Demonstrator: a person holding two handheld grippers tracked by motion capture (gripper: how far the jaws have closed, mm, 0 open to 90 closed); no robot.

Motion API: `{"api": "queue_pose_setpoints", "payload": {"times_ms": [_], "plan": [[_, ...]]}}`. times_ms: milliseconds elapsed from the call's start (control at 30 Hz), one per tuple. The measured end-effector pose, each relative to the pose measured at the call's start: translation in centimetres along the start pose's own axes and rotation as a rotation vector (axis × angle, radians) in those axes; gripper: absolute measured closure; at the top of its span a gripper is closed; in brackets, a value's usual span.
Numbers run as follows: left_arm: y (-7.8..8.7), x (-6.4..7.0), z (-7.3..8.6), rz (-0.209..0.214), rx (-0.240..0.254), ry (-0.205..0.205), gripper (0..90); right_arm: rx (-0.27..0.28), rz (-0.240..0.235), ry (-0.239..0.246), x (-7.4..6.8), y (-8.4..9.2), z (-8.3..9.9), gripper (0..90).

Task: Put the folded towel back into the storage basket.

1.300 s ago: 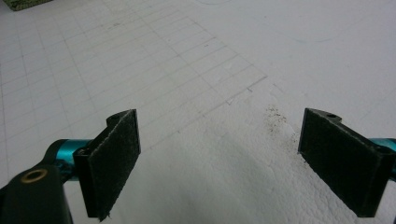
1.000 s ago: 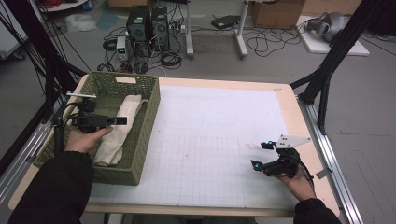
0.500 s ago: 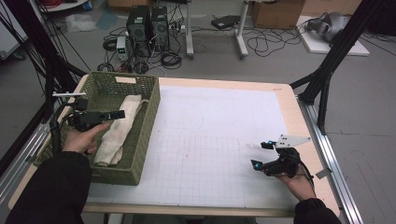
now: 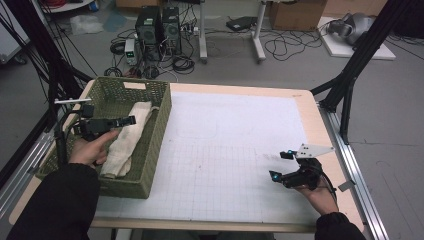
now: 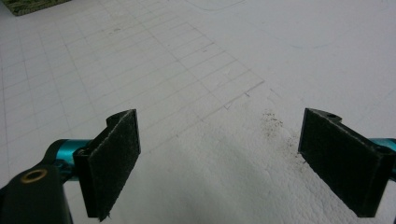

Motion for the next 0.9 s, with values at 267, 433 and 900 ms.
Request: {"api": "queue_pose_setpoints", "payload": {"times_ms": [267,433,900], "plan": [[-0.4,0.8,-0.2,0.019,-0.006,-0.014,33.7,0.003,-0.002,0.000,0.0,0.0,0.0,12.0],[-0.6,1.2,-0.2,0.027,-0.011,-0.018,33.3,0.008,-0.001,0.004,0.1,0.2,-0.1,11.9],[-1.1,2.6,-0.5,0.042,-0.027,-0.019,32.2,0.024,-0.004,-0.002,0.2,0.5,-0.2,11.7]]}}
Point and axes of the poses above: each handheld gripper's, and its own axes: y roughly backward along the jaws, z roughly out of its underside, x roughly to its right, the point moved 2 cm from there along -y, roughly forward along the jaws, and after that the axes turned 3 degrees about x, right-handed, at the moved point
